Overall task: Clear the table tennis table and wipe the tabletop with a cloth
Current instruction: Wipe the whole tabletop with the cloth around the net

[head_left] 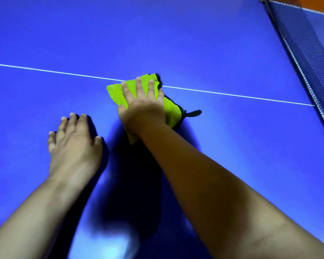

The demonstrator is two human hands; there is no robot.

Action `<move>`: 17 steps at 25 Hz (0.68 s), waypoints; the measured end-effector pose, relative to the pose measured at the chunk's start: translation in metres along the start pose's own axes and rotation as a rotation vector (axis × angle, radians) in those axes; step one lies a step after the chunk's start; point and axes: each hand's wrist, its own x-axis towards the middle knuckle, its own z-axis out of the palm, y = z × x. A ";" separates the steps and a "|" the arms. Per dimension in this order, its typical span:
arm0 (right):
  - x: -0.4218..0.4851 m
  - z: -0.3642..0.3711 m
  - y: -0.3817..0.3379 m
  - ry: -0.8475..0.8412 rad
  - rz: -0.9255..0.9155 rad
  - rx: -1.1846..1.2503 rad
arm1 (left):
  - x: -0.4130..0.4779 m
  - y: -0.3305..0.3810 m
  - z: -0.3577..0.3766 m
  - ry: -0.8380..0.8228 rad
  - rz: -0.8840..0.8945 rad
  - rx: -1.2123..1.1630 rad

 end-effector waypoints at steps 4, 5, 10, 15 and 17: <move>-0.040 -0.003 0.003 -0.004 -0.135 0.030 | -0.025 0.013 0.006 -0.015 -0.006 0.028; -0.052 -0.006 0.007 -0.018 -0.168 0.038 | -0.033 0.021 0.008 -0.017 -0.016 0.019; -0.091 -0.018 0.069 -0.011 -0.163 0.090 | -0.069 0.083 0.016 -0.064 -0.005 0.001; -0.113 -0.039 0.219 -0.065 -0.012 0.060 | -0.094 0.182 0.048 -0.118 0.182 0.026; -0.125 -0.048 0.283 -0.084 0.077 0.076 | -0.106 0.231 0.070 -0.139 0.258 0.018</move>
